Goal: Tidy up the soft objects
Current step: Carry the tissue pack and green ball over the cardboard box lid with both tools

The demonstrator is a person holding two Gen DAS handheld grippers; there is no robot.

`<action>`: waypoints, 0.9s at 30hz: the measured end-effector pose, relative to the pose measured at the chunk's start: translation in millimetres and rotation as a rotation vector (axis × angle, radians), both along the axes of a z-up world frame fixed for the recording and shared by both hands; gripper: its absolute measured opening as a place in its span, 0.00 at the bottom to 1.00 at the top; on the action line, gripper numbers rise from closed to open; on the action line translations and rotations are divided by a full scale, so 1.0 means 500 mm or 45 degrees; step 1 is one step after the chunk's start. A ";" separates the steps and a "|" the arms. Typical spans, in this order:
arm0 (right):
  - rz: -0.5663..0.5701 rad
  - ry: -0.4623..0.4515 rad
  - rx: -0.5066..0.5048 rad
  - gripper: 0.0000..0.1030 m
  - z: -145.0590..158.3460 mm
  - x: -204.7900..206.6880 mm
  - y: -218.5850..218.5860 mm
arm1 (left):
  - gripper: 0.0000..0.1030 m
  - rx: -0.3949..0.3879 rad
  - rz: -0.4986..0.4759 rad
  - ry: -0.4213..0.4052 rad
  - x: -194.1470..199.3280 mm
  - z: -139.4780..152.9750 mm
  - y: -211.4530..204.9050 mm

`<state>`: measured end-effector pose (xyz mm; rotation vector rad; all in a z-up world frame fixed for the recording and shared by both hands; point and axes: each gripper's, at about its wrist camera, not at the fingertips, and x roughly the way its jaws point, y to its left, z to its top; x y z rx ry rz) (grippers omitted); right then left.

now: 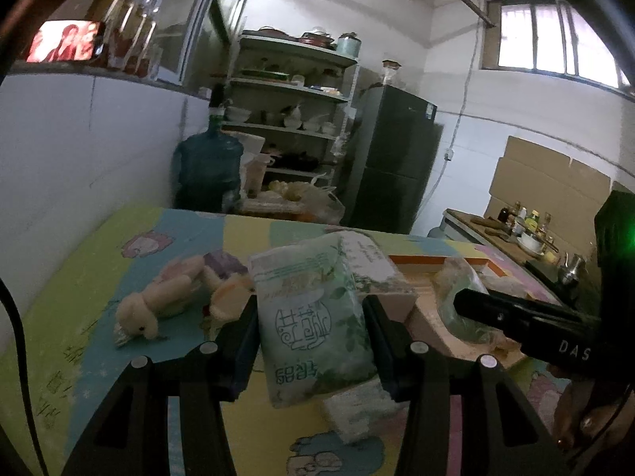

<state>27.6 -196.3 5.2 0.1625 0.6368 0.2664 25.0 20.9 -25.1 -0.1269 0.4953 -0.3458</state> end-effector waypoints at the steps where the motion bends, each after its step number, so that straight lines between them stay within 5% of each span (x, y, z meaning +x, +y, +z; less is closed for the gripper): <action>1: -0.004 -0.004 0.003 0.41 0.002 -0.003 -0.005 | 0.49 0.006 -0.009 -0.003 -0.001 0.002 -0.007; 27: -0.255 -0.082 0.051 0.41 0.033 -0.087 -0.194 | 0.49 0.030 -0.304 -0.055 0.018 0.048 -0.221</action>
